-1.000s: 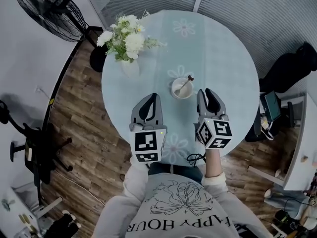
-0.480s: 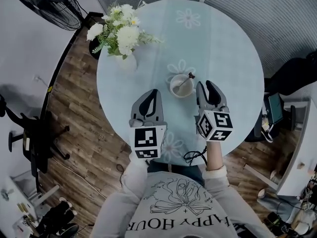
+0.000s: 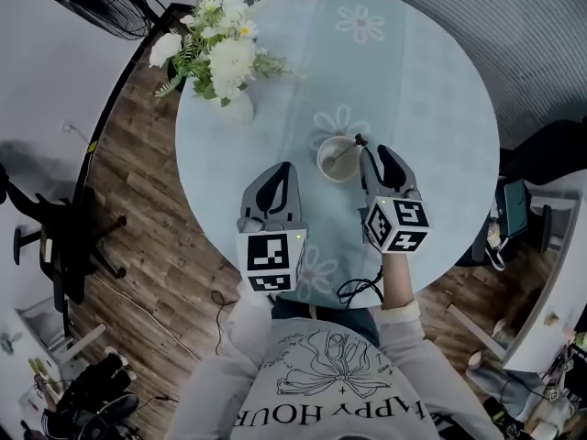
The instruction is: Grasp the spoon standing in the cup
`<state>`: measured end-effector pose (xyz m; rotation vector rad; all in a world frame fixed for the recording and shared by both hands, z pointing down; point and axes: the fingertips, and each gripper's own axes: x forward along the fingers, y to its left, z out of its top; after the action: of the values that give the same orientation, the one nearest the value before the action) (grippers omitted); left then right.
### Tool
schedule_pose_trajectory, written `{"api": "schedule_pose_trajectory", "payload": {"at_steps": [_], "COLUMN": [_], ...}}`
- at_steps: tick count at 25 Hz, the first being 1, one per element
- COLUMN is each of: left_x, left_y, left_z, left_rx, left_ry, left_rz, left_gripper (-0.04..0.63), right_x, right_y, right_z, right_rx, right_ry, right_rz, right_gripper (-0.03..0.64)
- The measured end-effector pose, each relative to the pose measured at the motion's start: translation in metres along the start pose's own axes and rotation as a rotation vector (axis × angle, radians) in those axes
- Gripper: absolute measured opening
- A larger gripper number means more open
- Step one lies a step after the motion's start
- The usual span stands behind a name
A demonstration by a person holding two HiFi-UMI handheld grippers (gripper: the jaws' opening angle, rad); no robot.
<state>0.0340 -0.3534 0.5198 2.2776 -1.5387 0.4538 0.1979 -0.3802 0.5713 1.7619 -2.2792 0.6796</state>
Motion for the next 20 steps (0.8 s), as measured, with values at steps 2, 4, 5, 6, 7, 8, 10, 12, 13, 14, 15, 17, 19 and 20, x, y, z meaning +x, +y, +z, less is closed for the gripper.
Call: {"api": "schedule_pose_trajectory", "payload": {"at_steps": [2, 4, 5, 6, 7, 8, 10, 12, 13, 14, 15, 17, 19, 20], "left_x": [0.004, 0.007, 0.009, 0.010, 0.012, 0.013, 0.016, 0.018, 0.019, 0.020, 0.020, 0.021, 0.023, 0.024], "left_y": [0.003, 0.004, 0.005, 0.006, 0.006, 0.006, 0.007, 0.008, 0.008, 0.009, 0.010, 0.012, 0.014, 0.015], "left_z": [-0.003, -0.005, -0.006, -0.007, -0.007, -0.008, -0.010, -0.012, -0.013, -0.014, -0.015, -0.017, -0.019, -0.020], "left_rx": [-0.004, -0.007, -0.008, -0.009, -0.010, -0.011, -0.015, -0.016, -0.017, -0.019, -0.022, -0.026, -0.029, -0.030], "left_ry": [0.008, 0.014, 0.016, 0.019, 0.021, 0.024, 0.029, 0.035, 0.038, 0.041, 0.043, 0.048, 0.053, 0.057], "left_rz": [0.008, 0.015, 0.017, 0.019, 0.021, 0.023, 0.024, 0.025, 0.027, 0.029, 0.031, 0.036, 0.039, 0.041], "left_gripper": [0.006, 0.006, 0.006, 0.006, 0.006, 0.006, 0.006, 0.006, 0.006, 0.006, 0.006, 0.006, 0.006, 0.006], "right_x": [0.006, 0.012, 0.015, 0.018, 0.020, 0.023, 0.027, 0.030, 0.032, 0.034, 0.036, 0.041, 0.046, 0.049], "right_y": [-0.003, -0.007, -0.008, -0.009, -0.010, -0.011, -0.012, -0.012, -0.012, -0.012, -0.012, -0.011, -0.010, -0.010], "right_z": [-0.005, -0.009, -0.011, -0.013, -0.014, -0.016, -0.019, -0.022, -0.023, -0.024, -0.025, -0.027, -0.030, -0.031], "right_rx": [0.004, 0.008, 0.011, 0.014, 0.017, 0.019, 0.022, 0.026, 0.027, 0.029, 0.029, 0.027, 0.023, 0.021], "right_ry": [0.012, 0.024, 0.028, 0.031, 0.034, 0.037, 0.045, 0.053, 0.056, 0.059, 0.063, 0.071, 0.079, 0.083], "right_rz": [0.004, 0.005, 0.006, 0.008, 0.011, 0.013, 0.018, 0.022, 0.025, 0.028, 0.033, 0.040, 0.044, 0.045], "right_gripper": [0.130, 0.130, 0.130, 0.130, 0.130, 0.130, 0.130, 0.130, 0.130, 0.130, 0.130, 0.130, 0.130, 0.130]}}
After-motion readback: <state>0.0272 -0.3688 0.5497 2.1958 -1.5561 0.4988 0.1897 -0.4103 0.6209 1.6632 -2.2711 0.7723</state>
